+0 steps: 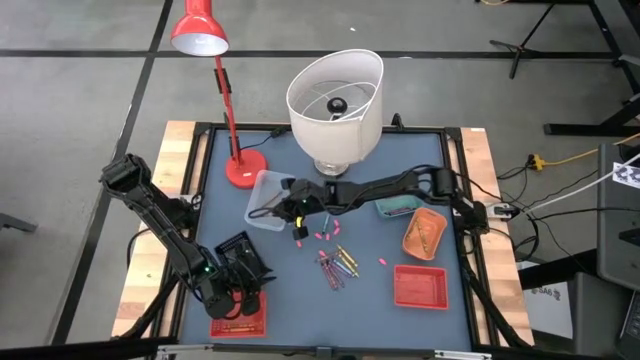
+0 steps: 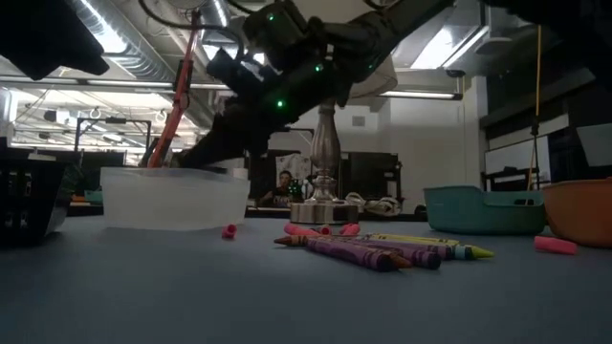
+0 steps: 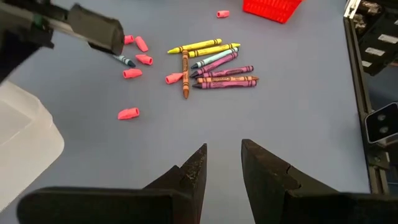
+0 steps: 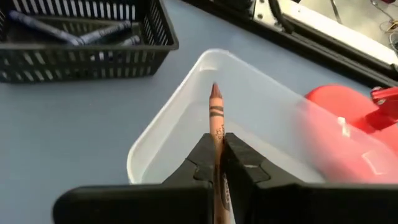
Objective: Sort crayons
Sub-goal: Put the brown crayon into the transparent bin
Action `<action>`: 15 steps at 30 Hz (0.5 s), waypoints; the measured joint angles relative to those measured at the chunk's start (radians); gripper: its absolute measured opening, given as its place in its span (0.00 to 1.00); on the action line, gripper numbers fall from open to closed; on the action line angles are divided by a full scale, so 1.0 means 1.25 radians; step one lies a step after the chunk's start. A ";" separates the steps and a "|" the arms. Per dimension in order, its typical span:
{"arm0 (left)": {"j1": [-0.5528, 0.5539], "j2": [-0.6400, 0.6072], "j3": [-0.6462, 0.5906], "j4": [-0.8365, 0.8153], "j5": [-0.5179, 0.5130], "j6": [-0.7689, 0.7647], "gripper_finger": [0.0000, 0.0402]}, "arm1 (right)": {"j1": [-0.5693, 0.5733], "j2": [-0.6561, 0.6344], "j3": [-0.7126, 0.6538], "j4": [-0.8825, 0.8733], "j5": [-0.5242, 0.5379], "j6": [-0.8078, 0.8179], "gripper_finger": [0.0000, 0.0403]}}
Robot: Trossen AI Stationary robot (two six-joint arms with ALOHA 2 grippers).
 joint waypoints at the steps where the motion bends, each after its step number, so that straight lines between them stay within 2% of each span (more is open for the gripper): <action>1: 0.000 0.000 0.000 0.000 0.000 0.005 0.21 | 0.000 0.002 0.000 -0.004 0.002 0.000 0.04; 15: 0.000 0.000 0.000 0.001 0.000 0.007 0.21 | 0.000 0.003 0.000 0.015 0.004 0.000 0.04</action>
